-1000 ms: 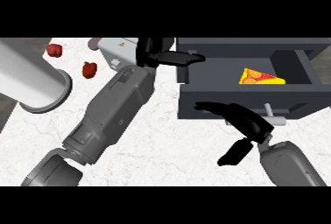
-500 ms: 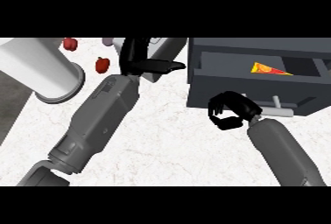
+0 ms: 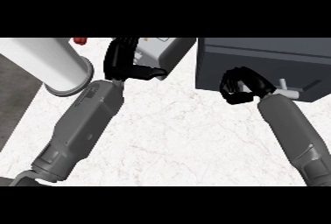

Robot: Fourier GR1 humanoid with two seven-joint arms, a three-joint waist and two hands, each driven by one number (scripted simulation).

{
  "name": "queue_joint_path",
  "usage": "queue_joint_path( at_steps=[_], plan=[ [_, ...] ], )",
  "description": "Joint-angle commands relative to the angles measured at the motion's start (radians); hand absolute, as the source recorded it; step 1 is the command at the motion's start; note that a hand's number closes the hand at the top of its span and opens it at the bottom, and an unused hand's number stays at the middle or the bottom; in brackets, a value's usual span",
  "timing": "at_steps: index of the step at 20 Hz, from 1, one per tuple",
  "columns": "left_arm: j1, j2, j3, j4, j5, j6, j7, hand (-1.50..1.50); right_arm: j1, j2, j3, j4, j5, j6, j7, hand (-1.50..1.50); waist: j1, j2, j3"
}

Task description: Pick up the cup, place it into the drawer and close the drawer

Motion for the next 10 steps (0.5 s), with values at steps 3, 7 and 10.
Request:
queue_joint_path(
  at_steps=[3,7,10],
  plan=[
    [0.025,0.040,-0.005,-0.045,0.009,-0.045,0.046,-1.50,-0.151,-0.071,-0.105,0.108,-0.038,-0.039,0.026,1.50,0.034,0.008,-0.002],
    [0.059,0.038,-0.016,-0.058,0.000,-0.063,0.019,-1.50,-0.189,-0.108,-0.130,0.093,-0.068,-0.001,0.053,1.50,0.056,0.014,-0.004],
    [0.067,0.049,-0.015,-0.072,0.003,-0.079,0.019,-1.50,-0.173,-0.116,-0.136,0.084,-0.082,0.010,0.035,1.50,0.065,0.019,-0.004]
  ],
)
